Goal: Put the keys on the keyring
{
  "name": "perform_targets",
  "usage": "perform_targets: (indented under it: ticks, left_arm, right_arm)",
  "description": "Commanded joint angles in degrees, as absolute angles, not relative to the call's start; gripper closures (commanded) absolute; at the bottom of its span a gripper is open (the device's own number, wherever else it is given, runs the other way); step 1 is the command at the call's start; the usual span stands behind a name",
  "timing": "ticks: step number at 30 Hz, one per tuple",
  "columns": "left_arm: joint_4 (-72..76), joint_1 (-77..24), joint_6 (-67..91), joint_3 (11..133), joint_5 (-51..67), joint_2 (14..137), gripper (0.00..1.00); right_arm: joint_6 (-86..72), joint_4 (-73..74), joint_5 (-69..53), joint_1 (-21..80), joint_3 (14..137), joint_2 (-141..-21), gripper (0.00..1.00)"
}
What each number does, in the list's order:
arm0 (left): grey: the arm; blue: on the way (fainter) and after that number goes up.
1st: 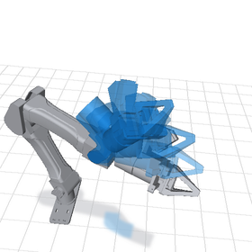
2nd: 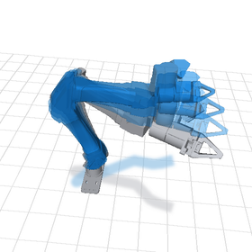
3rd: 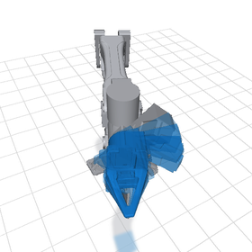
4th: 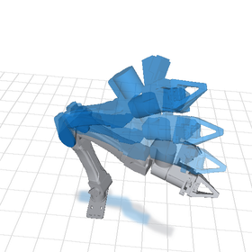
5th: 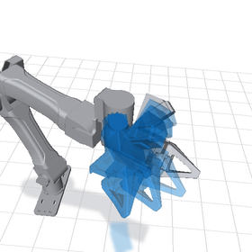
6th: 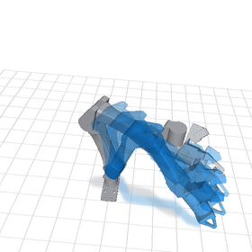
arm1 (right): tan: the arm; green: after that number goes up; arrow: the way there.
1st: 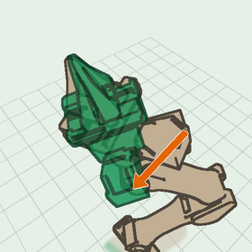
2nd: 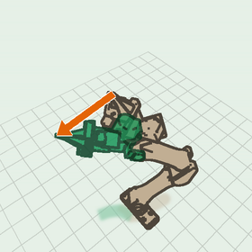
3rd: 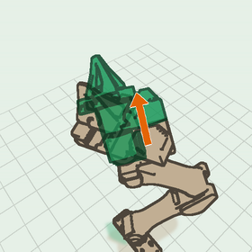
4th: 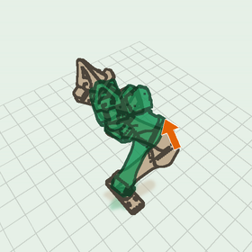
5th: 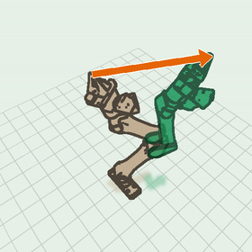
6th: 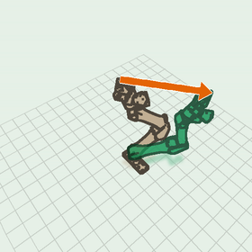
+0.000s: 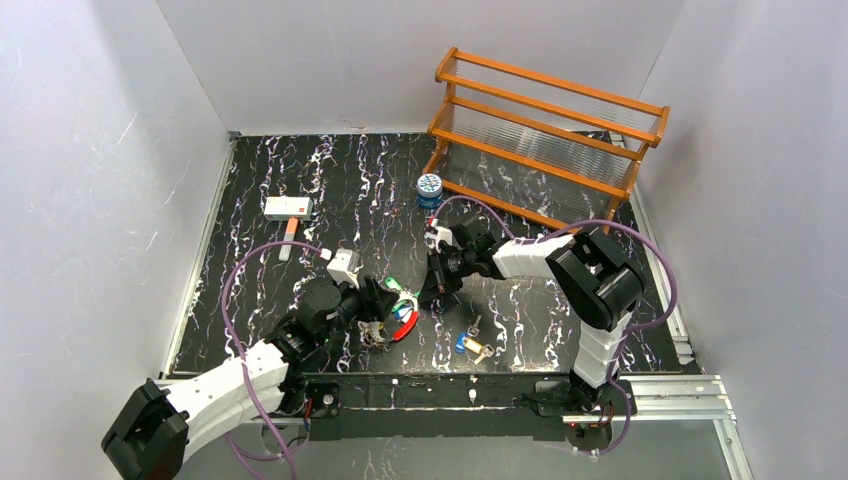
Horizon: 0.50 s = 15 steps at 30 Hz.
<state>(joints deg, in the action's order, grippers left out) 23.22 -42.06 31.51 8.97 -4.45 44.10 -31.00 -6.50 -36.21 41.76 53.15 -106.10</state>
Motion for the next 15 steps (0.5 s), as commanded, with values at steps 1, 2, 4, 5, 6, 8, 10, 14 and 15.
perform_targets:
  ticks: [1, 2, 4, 5, 6, 8, 10, 14, 15]
  left_arm:
    - [22.2, -41.73, 29.23, 9.53, -4.99, 42.75, 0.42]
    - [21.99, -41.7, 28.78, 9.69, -5.0, 42.48, 0.42]
    - [21.53, -41.75, 27.64, 10.04, -4.89, 41.68, 0.42]
    - [21.19, -41.71, 27.0, 10.22, -4.8, 41.34, 0.42]
    - [20.99, -41.69, 26.29, 10.39, -4.62, 40.99, 0.42]
    - [20.56, -41.69, 24.98, 10.74, -4.33, 40.06, 0.42]
    - [20.52, -41.74, 23.74, 11.04, -3.5, 39.05, 0.42]
    - [22.83, -41.75, 21.44, 10.54, -0.64, 37.23, 0.42]
    - [23.75, -41.75, 20.92, 10.28, -0.1, 36.88, 0.42]
  right_arm:
    - [-25.99, -3.16, -35.85, 42.06, 55.56, -101.68, 0.99]
    - [-25.33, -2.74, -35.92, 42.11, 55.74, -100.89, 0.99]
    - [-23.76, -2.09, -35.89, 42.01, 55.72, -98.92, 0.99]
    - [-23.06, -1.7, -35.75, 42.01, 55.74, -97.83, 0.99]
    - [-22.34, -1.46, -35.62, 42.1, 55.62, -96.68, 0.99]
    - [-20.74, -0.82, -35.09, 42.06, 55.56, -94.35, 0.99]
    - [-19.31, -0.19, -34.7, 42.04, 55.55, -92.19, 0.99]
    - [-16.45, -0.09, -34.54, 42.08, 55.56, -89.05, 0.99]
    - [-15.88, -0.09, -34.52, 42.03, 55.5, -88.35, 0.99]
